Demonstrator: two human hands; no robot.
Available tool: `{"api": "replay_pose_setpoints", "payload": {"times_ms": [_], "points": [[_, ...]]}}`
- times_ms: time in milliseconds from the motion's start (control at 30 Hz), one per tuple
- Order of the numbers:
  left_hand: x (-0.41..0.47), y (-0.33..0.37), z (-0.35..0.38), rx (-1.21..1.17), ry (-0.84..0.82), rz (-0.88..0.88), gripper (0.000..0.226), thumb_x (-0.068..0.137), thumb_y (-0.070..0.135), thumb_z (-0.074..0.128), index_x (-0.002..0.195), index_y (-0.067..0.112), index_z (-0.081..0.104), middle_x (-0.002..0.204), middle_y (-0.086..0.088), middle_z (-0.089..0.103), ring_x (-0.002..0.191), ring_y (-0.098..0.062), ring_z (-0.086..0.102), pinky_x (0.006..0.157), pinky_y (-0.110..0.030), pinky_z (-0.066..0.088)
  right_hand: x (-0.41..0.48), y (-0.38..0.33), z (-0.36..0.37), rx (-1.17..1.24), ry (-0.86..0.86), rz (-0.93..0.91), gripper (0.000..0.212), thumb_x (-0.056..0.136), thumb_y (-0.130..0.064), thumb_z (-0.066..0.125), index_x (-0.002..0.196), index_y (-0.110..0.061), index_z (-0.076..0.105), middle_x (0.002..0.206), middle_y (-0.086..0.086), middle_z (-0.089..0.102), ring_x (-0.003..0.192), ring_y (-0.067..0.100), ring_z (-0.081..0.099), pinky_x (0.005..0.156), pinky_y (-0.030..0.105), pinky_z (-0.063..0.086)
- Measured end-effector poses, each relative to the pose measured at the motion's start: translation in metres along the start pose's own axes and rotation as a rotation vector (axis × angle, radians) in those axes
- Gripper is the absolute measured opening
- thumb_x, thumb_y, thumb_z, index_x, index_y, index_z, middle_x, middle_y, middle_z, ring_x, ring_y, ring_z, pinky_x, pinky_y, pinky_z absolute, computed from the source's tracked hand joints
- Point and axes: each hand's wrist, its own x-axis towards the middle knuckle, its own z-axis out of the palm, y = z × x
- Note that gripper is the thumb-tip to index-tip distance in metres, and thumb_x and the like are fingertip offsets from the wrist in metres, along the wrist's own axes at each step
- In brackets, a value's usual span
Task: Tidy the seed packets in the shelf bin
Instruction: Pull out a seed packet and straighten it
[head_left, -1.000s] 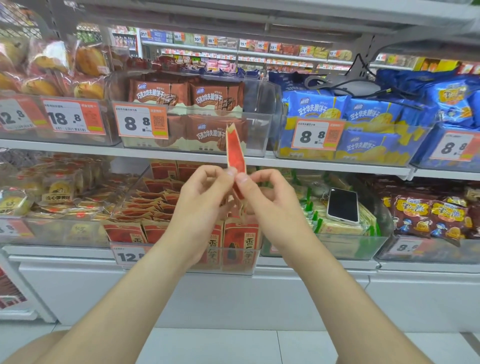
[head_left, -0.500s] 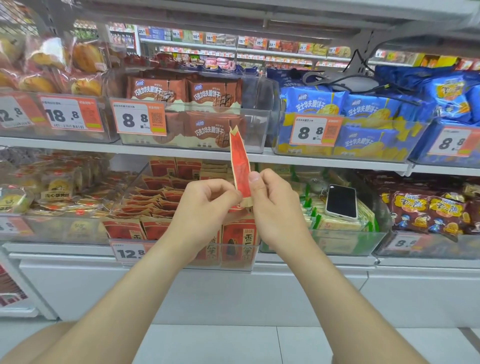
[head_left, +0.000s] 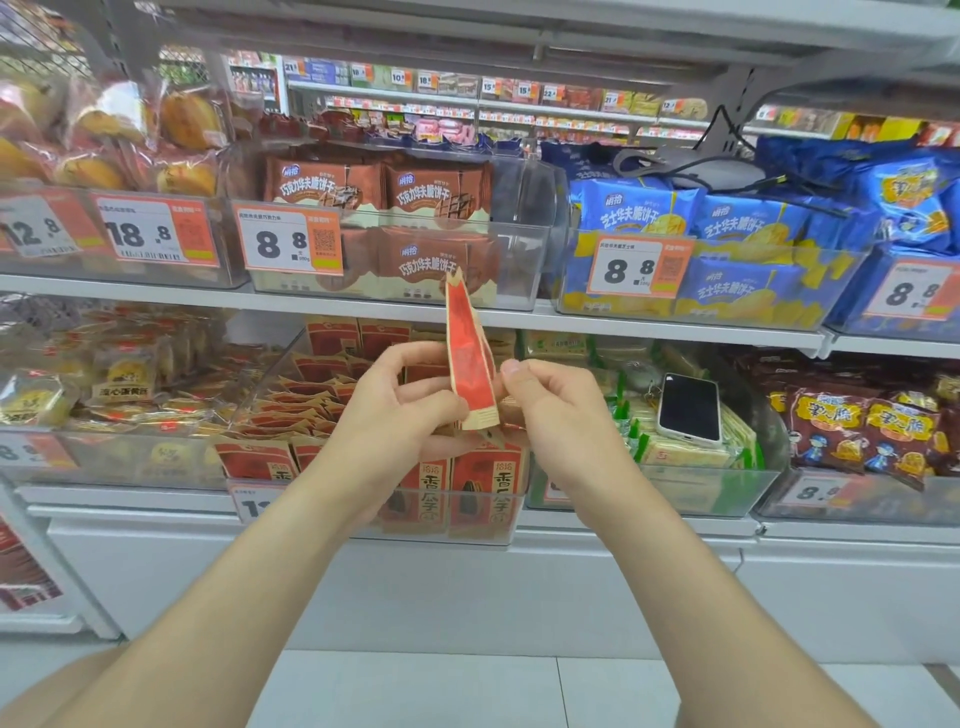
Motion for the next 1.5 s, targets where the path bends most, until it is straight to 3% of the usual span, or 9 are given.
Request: {"api": "replay_pose_setpoints", "payload": {"times_ms": [233,367,533,800,1000,1167,1300,1367,1500], "points": [[-0.001,-0.002,-0.002,-0.016,-0.046,-0.069,0.035,0.108,0.029,0.063,0.142,0.021,0.060,0.123,-0.001,0.080,0.110,-0.026,0.079,0.094,-0.051,0.065,-0.011,0.001,0.002,-0.119,-0.025,-0.041,0.007,0.091,-0.036,0.083,0.087,-0.030,0.083,0.096,-0.013,0.081,0.084,0.013,0.077,0.078,0.045,0.067],[-0.002,-0.005,-0.002,-0.011,-0.043,-0.041,0.032,0.111,0.022,0.057,0.143,0.017,0.058,0.120,-0.007,0.081,0.111,-0.027,0.079,0.094,-0.052,0.065,-0.010,0.003,0.005,-0.280,0.055,-0.136,0.032,0.083,-0.036,0.089,0.103,-0.033,0.064,0.108,-0.016,0.074,0.096,0.004,0.072,0.078,0.030,0.062],[0.001,-0.001,-0.006,-0.106,0.025,-0.012,0.024,0.112,0.018,0.053,0.135,0.020,0.061,0.119,-0.009,0.081,0.112,-0.030,0.078,0.097,-0.052,0.060,-0.005,-0.001,-0.002,-0.039,0.025,0.092,0.059,0.099,-0.006,0.073,0.147,-0.028,0.048,0.114,-0.007,0.077,0.091,0.008,0.079,0.084,0.038,0.067],[-0.002,0.004,-0.006,-0.217,0.009,-0.060,0.022,0.111,0.016,0.053,0.130,0.022,0.061,0.116,-0.009,0.082,0.107,-0.028,0.080,0.086,-0.041,0.068,-0.001,-0.002,-0.006,0.372,0.115,0.393,0.041,0.093,0.005,0.076,0.132,-0.007,0.067,0.099,0.010,0.083,0.078,0.018,0.080,0.055,0.020,0.057],[-0.001,0.006,-0.007,-0.124,0.076,-0.098,0.025,0.111,0.020,0.057,0.133,0.015,0.067,0.115,-0.009,0.082,0.107,-0.028,0.080,0.093,-0.048,0.061,-0.005,-0.009,-0.004,0.259,0.115,0.369,0.045,0.092,0.005,0.076,0.133,-0.014,0.067,0.094,0.006,0.083,0.085,0.021,0.082,0.056,0.020,0.058],[0.000,0.006,-0.006,-0.009,0.297,-0.043,0.034,0.111,0.042,0.055,0.111,0.019,0.079,0.099,-0.002,0.084,0.092,-0.020,0.082,0.088,-0.044,0.062,-0.010,-0.010,-0.010,0.079,-0.182,0.353,0.065,0.091,0.012,0.072,0.146,-0.018,0.055,0.097,0.013,0.082,0.077,0.025,0.081,0.065,0.031,0.064],[-0.004,0.006,-0.003,-0.004,0.246,-0.059,0.028,0.114,0.032,0.053,0.113,0.021,0.079,0.100,-0.006,0.084,0.091,-0.027,0.082,0.077,-0.044,0.067,-0.015,-0.008,-0.009,-0.026,-0.441,0.367,0.023,0.101,-0.016,0.075,0.123,-0.011,0.074,0.101,0.011,0.083,0.094,0.029,0.081,0.090,0.044,0.065],[-0.007,0.006,0.000,0.002,0.190,-0.082,0.028,0.113,0.028,0.054,0.117,0.018,0.079,0.102,-0.008,0.084,0.091,-0.027,0.082,0.072,-0.040,0.067,-0.014,-0.007,-0.006,0.001,-0.269,0.298,0.024,0.105,-0.034,0.069,0.111,-0.014,0.079,0.096,0.004,0.084,0.091,0.023,0.082,0.086,0.040,0.067],[-0.009,0.003,0.008,-0.001,0.107,-0.108,0.030,0.113,0.031,0.053,0.120,0.018,0.080,0.107,-0.009,0.083,0.098,-0.030,0.082,0.090,-0.051,0.064,-0.007,-0.007,-0.009,0.181,0.046,0.183,0.022,0.108,-0.026,0.064,0.104,-0.012,0.080,0.092,0.003,0.083,0.088,0.020,0.081,0.078,0.033,0.067]]}}
